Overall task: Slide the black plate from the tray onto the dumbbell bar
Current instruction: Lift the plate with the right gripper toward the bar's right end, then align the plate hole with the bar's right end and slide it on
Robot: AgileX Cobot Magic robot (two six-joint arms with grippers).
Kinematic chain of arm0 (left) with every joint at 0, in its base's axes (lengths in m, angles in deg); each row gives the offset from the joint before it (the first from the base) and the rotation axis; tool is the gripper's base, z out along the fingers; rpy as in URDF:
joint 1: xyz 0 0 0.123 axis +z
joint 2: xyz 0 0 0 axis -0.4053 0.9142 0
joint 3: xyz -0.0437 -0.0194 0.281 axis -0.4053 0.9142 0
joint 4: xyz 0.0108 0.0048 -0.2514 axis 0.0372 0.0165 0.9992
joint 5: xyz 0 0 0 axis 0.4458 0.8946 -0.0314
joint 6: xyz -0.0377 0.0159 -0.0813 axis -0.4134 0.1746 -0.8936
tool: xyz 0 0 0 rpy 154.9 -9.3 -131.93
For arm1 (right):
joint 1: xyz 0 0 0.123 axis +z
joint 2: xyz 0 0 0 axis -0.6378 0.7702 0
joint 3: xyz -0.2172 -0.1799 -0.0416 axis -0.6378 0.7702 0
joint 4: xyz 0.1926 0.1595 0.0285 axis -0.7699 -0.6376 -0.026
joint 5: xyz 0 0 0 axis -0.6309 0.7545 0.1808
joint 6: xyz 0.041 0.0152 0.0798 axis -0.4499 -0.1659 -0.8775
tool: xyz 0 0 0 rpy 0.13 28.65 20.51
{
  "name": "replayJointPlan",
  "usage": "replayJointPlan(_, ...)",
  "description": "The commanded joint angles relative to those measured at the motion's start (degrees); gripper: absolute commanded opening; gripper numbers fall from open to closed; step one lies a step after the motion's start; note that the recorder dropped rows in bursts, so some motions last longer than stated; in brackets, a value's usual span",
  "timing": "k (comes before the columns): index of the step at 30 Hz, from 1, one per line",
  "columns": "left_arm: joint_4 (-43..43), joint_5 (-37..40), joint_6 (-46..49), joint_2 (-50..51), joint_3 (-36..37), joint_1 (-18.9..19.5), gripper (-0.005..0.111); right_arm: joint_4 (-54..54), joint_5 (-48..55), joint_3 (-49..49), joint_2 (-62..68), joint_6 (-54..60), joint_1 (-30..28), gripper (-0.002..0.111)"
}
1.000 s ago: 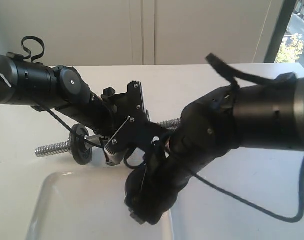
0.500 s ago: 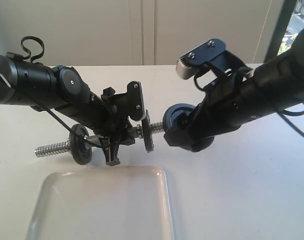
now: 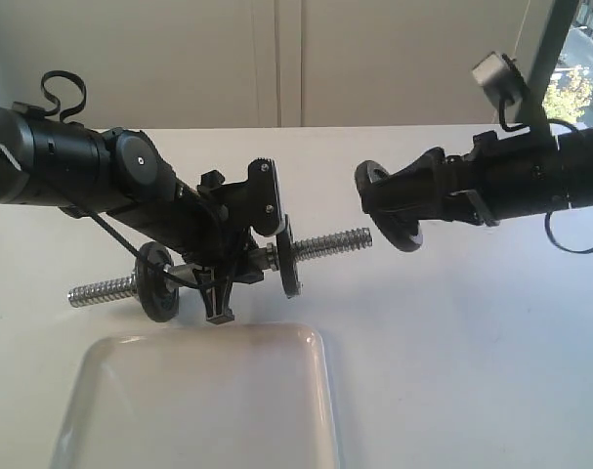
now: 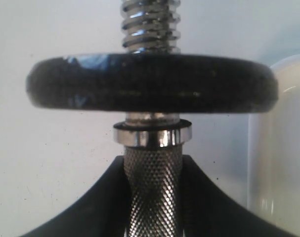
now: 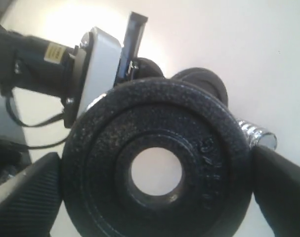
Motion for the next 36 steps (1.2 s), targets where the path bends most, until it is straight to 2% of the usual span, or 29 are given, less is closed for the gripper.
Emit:
replayJointPlan(1,3.1,-4.2,-0.3,-2.9,-0.9,0.1,0.0,-9.9,5.0,-0.3,8.8,3.3,-3.7,0.0)
replayJointPlan(9,3.1,-4.2,-0.3,-2.9,-0.9,0.1,0.0,-14.9,5.0,-0.3,16.5,4.1,-3.7,0.0)
replayJointPlan(36,3.1,-4.5,-0.3,-2.9,-0.9,0.1,0.0,-19.3,5.0,-0.3,19.5,5.1,-0.5,0.0)
